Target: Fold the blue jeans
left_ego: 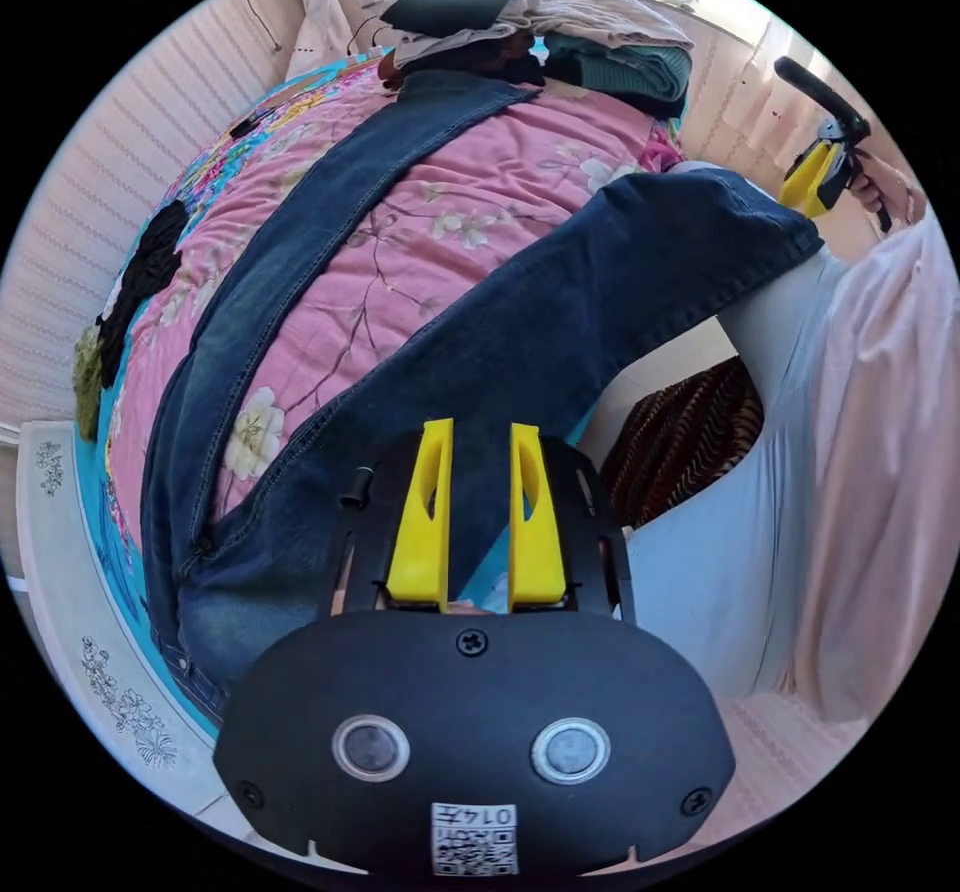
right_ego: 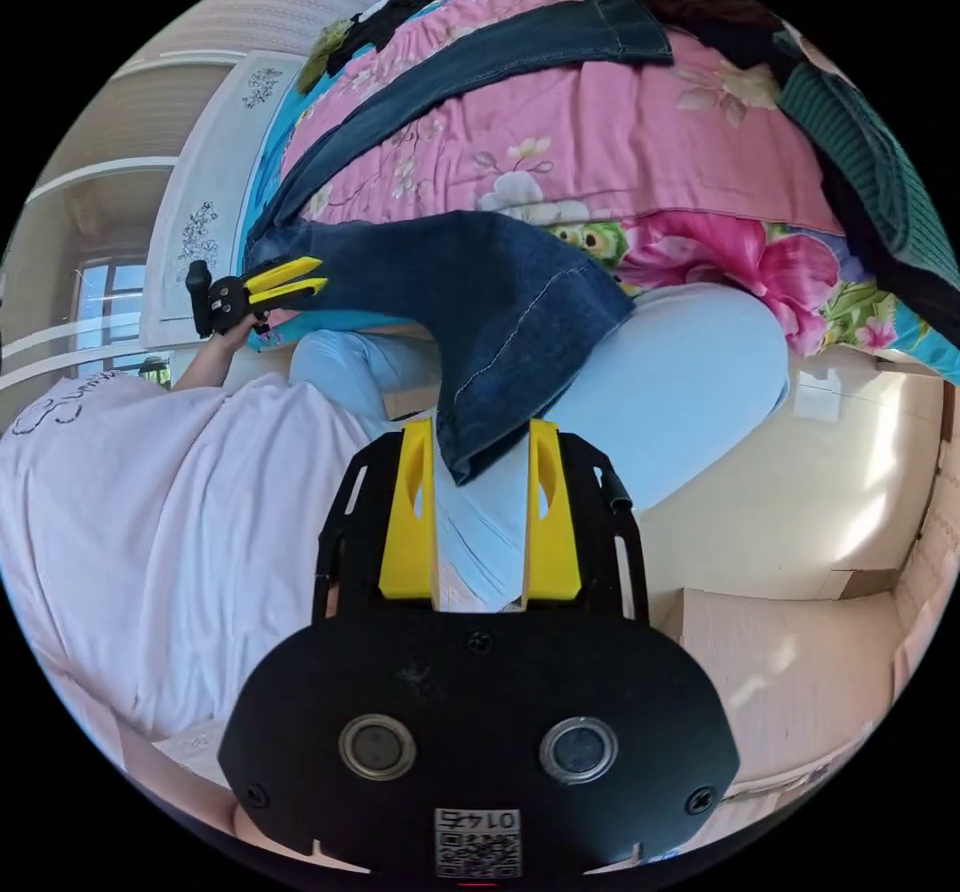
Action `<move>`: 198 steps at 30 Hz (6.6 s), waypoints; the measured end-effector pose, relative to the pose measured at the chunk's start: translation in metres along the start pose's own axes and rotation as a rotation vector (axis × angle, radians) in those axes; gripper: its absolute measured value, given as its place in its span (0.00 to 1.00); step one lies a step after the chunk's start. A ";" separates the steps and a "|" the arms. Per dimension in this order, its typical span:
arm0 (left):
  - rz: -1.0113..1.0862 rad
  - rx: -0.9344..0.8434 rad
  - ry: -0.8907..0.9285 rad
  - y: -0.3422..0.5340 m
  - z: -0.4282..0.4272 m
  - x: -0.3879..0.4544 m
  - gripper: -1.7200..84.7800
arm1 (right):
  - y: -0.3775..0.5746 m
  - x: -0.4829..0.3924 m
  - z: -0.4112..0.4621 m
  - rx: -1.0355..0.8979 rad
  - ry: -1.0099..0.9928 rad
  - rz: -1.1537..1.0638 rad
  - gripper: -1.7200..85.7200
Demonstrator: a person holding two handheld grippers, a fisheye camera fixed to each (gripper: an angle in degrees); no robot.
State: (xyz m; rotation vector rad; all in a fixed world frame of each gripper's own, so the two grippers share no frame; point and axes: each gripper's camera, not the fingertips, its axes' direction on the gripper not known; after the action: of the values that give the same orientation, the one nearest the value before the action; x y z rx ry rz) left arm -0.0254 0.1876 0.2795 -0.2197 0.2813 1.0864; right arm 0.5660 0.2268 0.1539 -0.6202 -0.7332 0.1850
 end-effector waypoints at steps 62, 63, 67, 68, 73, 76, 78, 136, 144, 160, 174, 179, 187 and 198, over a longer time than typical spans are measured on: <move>-0.188 0.160 -0.069 0.048 -0.134 -0.057 0.01 | -0.186 0.052 -0.071 0.610 -0.123 0.122 0.04; -0.187 0.175 -0.078 0.055 -0.146 -0.060 0.01 | -0.184 0.040 -0.079 0.643 -0.139 0.077 0.04; -0.148 0.305 -0.119 0.104 -0.230 -0.068 0.01 | -0.140 -0.027 -0.133 0.871 -0.223 -0.207 0.03; -0.131 0.344 -0.092 0.117 -0.247 -0.065 0.01 | -0.125 -0.031 -0.135 0.896 -0.232 -0.218 0.03; -0.046 0.273 -0.019 0.138 -0.218 -0.027 0.01 | -0.102 0.014 -0.077 0.810 -0.292 0.004 0.03; -0.111 0.185 0.049 0.147 -0.146 -0.005 0.01 | -0.115 0.046 -0.016 0.673 -0.179 0.205 0.03; -0.162 0.107 0.087 0.157 -0.110 0.000 0.02 | -0.129 0.055 0.019 0.585 -0.120 0.288 0.04; -1.548 0.538 -0.410 0.685 -0.144 -0.141 0.08 | -0.583 -0.656 0.386 0.141 0.285 -1.173 0.11; -0.940 0.500 -0.037 0.430 -0.110 -0.082 0.08 | -0.404 -0.374 0.235 0.231 0.533 -0.619 0.11; 0.018 0.315 0.145 -0.109 -0.039 0.062 0.10 | -0.148 -0.037 0.127 0.465 0.349 0.147 0.16; 0.010 0.361 0.205 -0.351 0.012 0.121 0.10 | -0.084 0.089 0.091 0.461 0.167 0.211 0.15; -0.006 0.320 0.055 -0.398 0.028 0.121 0.10 | -0.060 0.122 0.068 0.503 0.154 0.211 0.15; 0.325 0.357 0.220 -0.417 0.027 0.172 0.12 | -0.036 0.171 0.049 0.501 0.069 0.212 0.16; 0.637 0.100 0.102 -0.460 0.125 0.274 0.13 | -0.014 0.202 0.022 0.477 0.098 0.150 0.13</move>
State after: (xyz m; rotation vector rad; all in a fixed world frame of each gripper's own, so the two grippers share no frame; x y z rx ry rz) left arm 0.5190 0.2494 0.3243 -0.0943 0.5170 1.6874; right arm 0.6989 0.3000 0.2895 -0.2258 -0.5215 0.4506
